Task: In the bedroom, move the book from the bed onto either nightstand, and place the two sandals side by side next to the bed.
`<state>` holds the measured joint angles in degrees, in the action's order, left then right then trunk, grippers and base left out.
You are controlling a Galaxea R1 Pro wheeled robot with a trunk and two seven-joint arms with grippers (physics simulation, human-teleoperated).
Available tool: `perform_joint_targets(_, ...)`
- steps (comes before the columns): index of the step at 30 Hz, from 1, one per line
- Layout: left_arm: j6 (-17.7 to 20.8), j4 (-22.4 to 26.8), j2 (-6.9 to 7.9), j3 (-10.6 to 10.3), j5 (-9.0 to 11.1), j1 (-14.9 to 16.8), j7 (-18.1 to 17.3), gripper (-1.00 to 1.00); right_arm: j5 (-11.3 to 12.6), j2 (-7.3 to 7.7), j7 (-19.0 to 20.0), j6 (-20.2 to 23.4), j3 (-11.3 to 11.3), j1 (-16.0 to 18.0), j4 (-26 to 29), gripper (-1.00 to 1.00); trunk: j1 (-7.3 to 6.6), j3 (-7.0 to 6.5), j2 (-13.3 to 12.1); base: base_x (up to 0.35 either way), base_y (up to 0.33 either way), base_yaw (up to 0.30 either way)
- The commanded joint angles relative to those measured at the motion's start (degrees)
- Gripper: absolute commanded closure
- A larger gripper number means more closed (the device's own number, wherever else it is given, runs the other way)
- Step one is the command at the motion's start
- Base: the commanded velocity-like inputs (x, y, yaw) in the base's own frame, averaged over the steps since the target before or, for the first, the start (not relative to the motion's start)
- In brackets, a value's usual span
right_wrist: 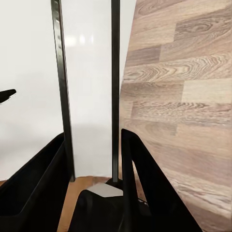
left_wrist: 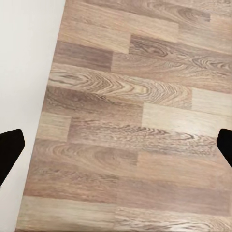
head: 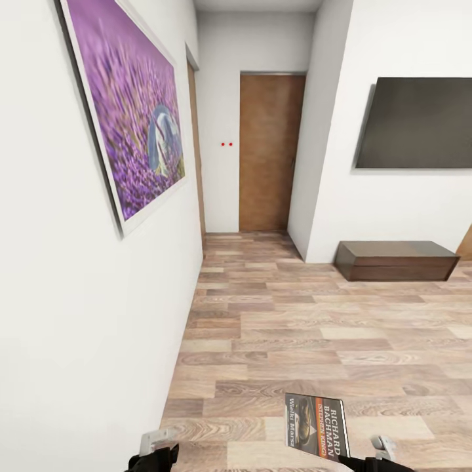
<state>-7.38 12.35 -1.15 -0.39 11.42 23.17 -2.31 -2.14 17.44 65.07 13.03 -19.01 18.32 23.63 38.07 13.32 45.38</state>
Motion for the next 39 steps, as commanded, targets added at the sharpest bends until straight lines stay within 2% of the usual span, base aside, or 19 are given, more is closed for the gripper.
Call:
perform_joint_targets(1, -0.18, -0.08, 0.0, -0.05, 0.53, 0.06, -0.24, -1.0, -0.17, -0.04, 0.32, 0.59, -0.41, 0.05, 0.03, 1.0, 0.04, 0.08, 0.05, 0.321, 0.018, -0.001)
perform_joint_targets(39, -0.14, -0.07, 0.0, -0.05, 0.57, 0.08, -0.24, -1.0, -0.21, -0.04, 0.32, 0.59, -0.41, 0.05, 0.04, 1.0, 0.04, 0.08, 0.05, 0.326, -0.013, 0.0)
